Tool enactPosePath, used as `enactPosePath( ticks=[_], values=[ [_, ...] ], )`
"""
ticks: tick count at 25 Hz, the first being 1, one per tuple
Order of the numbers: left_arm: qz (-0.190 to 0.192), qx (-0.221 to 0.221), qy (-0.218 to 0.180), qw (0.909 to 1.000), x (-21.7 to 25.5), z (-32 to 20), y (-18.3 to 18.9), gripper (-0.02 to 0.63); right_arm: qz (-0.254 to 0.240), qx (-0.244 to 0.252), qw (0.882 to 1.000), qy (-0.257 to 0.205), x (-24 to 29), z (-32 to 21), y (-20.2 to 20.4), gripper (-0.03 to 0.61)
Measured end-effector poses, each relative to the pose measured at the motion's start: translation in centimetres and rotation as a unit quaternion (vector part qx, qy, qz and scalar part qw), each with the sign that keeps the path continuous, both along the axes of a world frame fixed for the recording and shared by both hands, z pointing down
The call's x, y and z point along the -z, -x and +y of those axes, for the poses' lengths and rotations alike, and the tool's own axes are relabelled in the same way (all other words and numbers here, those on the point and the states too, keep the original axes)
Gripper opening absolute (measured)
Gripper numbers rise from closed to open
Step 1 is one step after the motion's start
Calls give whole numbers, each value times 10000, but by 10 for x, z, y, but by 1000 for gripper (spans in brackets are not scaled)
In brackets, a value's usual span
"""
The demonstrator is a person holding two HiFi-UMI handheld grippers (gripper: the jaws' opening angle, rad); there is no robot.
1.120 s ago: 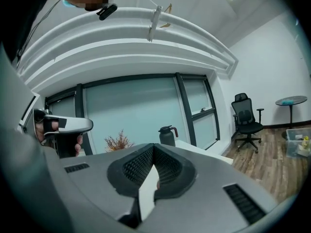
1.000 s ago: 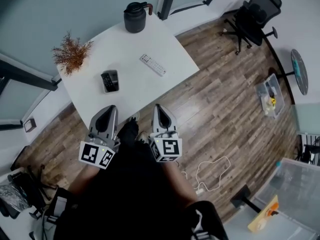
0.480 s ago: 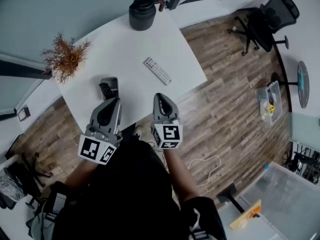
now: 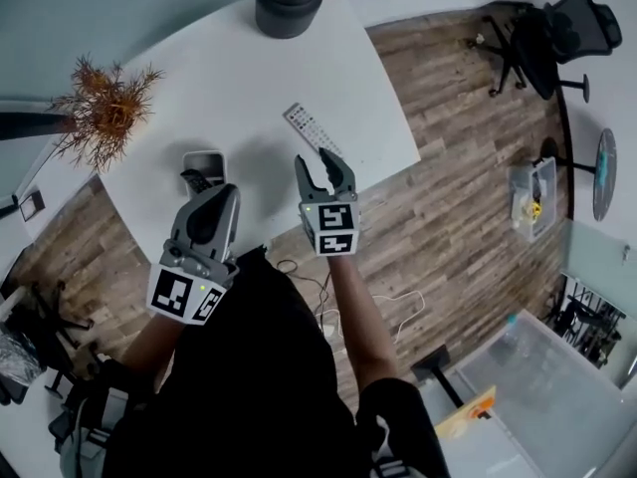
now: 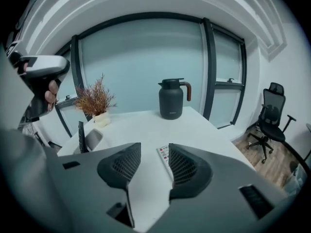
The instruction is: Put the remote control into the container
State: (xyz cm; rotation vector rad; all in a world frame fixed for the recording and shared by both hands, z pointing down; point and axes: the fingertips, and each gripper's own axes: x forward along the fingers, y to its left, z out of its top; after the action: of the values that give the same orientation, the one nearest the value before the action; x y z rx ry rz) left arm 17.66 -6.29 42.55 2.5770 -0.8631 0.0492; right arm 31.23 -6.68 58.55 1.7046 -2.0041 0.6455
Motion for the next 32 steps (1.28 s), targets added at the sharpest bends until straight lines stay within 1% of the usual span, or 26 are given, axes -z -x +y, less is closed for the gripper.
enactPosePath(
  ticks=[3, 6, 10, 14, 17, 23, 25, 28, 32],
  values=[
    [-28, -6, 100, 9999, -13, -7, -4, 8, 158, 304, 9988, 351, -23, -15, -3, 184],
    [-48, -5, 177, 9998, -22, -16, -8, 8, 330, 580, 9948, 766, -46, -30, -8, 202],
    [-38, 42, 223, 9997, -27, -19, -7, 8, 529, 983, 9846, 1345, -75, -39, -9, 223],
    [-74, -8, 256, 9996, -33, -24, -7, 8, 616, 1349, 9729, 1776, -95, -55, -5, 236],
    [-80, -37, 315, 9995, -38, -29, -9, 8, 687, 1524, 9641, 2063, -109, -65, -6, 245],
    [-66, -76, 431, 9990, -47, -36, -14, 8, 722, 1733, 9497, 2506, -127, -70, -10, 258],
    [-53, -78, 460, 9989, -48, -37, -15, 8, 744, 1755, 9465, 2603, -132, -69, -12, 258],
    [-8, -60, 494, 9988, -49, -40, -17, 8, 781, 1783, 9441, 2660, -137, -69, -13, 258],
    [-43, -51, 494, 9988, -53, -39, -18, 8, 884, 1758, 9449, 2616, -137, -72, -15, 255]
  ],
)
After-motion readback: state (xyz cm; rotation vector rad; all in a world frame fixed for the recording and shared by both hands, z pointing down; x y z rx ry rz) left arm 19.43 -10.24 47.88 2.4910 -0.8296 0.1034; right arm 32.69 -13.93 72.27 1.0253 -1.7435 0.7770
